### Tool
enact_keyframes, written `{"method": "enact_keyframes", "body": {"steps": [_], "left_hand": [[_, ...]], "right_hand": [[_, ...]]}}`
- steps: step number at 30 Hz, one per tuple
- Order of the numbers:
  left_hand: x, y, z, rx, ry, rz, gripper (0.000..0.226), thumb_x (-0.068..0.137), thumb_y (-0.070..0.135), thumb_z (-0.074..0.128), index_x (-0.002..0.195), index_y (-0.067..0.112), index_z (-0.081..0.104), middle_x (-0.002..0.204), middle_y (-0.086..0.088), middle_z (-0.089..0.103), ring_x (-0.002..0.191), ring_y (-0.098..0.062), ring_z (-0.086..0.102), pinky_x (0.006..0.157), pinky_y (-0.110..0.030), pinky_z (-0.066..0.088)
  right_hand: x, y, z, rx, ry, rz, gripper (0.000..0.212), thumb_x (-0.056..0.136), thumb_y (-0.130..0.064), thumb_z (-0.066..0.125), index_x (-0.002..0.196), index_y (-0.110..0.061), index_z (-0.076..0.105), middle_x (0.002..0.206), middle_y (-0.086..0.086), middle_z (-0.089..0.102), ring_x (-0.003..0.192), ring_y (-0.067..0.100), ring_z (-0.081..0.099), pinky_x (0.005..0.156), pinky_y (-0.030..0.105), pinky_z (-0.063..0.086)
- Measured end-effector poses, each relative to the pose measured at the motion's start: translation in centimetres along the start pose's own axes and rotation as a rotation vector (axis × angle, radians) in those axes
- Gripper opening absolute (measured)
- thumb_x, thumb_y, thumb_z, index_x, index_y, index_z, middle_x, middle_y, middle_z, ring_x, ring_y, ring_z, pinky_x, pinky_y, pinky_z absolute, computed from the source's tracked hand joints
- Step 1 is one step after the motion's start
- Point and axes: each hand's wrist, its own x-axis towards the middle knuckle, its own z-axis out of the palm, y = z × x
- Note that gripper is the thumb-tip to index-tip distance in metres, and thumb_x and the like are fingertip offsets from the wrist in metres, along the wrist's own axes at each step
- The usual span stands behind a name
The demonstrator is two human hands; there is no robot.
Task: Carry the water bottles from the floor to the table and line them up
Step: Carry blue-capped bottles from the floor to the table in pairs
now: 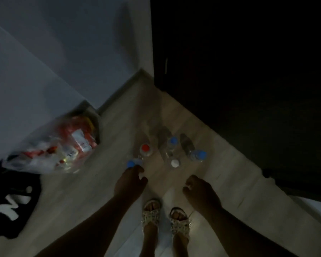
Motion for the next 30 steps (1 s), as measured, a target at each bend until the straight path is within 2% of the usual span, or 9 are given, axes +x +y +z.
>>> {"method": "enact_keyframes", "body": {"steps": [6,9,10,13,15,19,22,25,30], "left_hand": [[7.8,-2.6,5.0,0.003,0.125,-0.068,0.066,0.079,0.019,0.066,0.137,0.021,0.035,0.147,-0.01,0.027,0.122,-0.031,0.045,0.084,-0.035,0.048],[10.6,-3.3,6.7,0.052,0.154,-0.129,0.071,0.079,0.02,0.066,0.14,0.025,0.029,0.15,-0.008,0.021,0.126,-0.036,0.036,0.084,-0.039,0.047],[11.4,-3.6,7.3,0.094,0.171,-0.137,0.071,0.079,0.022,0.065,0.14,0.026,0.028,0.15,-0.007,0.023,0.126,-0.036,0.035,0.083,-0.039,0.046],[13.0,-4.4,8.3,0.131,0.235,-0.178,0.066,0.081,0.026,0.065,0.138,0.025,0.032,0.142,-0.01,0.034,0.122,-0.036,0.039,0.078,-0.038,0.046],[13.6,-4.8,8.7,0.153,0.288,-0.203,0.061,0.081,0.028,0.065,0.135,0.022,0.037,0.134,-0.013,0.041,0.116,-0.034,0.045,0.074,-0.037,0.045],[13.8,-6.1,9.1,0.154,0.335,-0.223,0.058,0.081,0.028,0.066,0.131,0.018,0.04,0.124,-0.017,0.043,0.102,-0.032,0.051,0.067,-0.035,0.046],[13.6,-6.6,9.7,0.046,0.326,-0.243,0.049,0.082,0.024,0.065,0.124,0.014,0.042,0.121,-0.018,0.043,0.088,-0.027,0.053,0.061,-0.031,0.044],[13.4,-6.5,9.9,-0.014,0.323,-0.201,0.038,0.083,0.019,0.064,0.116,0.01,0.046,0.117,-0.018,0.046,0.077,-0.02,0.046,0.06,-0.029,0.041],[11.3,-6.6,9.1,-0.05,0.262,-0.183,0.039,0.079,0.015,0.068,0.112,0.011,0.048,0.114,-0.016,0.047,0.079,-0.016,0.043,0.065,-0.026,0.041]], "right_hand": [[10.0,3.2,1.1,-0.009,0.068,0.081,0.036,0.092,-0.023,0.052,0.126,-0.014,0.047,0.127,0.008,0.054,0.111,0.021,0.054,0.078,0.026,0.04],[14.2,4.3,1.4,0.01,0.203,0.159,0.05,0.09,-0.025,0.056,0.135,-0.02,0.037,0.123,0.01,0.046,0.103,0.023,0.053,0.077,0.032,0.044],[15.5,4.6,1.6,-0.014,0.255,0.169,0.056,0.089,-0.025,0.056,0.139,-0.023,0.032,0.129,0.011,0.042,0.106,0.027,0.051,0.079,0.036,0.044],[18.6,5.2,2.1,-0.075,0.321,0.205,0.069,0.088,-0.028,0.058,0.144,-0.032,0.018,0.143,0.014,0.028,0.116,0.034,0.044,0.084,0.042,0.043],[20.2,5.4,2.6,-0.047,0.313,0.229,0.069,0.088,-0.03,0.058,0.144,-0.031,0.018,0.137,0.017,0.034,0.113,0.034,0.046,0.085,0.043,0.044],[21.0,5.7,3.3,-0.023,0.31,0.216,0.053,0.09,-0.03,0.053,0.137,-0.019,0.03,0.119,0.022,0.045,0.099,0.034,0.054,0.084,0.045,0.051],[20.4,6.1,3.6,-0.075,0.329,0.123,0.037,0.092,-0.027,0.049,0.124,-0.01,0.039,0.107,0.02,0.049,0.085,0.033,0.048,0.073,0.044,0.043],[19.4,6.1,3.6,-0.086,0.33,0.094,0.029,0.094,-0.026,0.045,0.116,-0.009,0.039,0.092,0.014,0.049,0.078,0.029,0.046,0.068,0.041,0.039],[16.5,5.4,3.4,-0.079,0.272,0.158,0.046,0.091,-0.035,0.052,0.127,-0.013,0.034,0.101,0.017,0.061,0.086,0.028,0.062,0.074,0.041,0.053]]}}
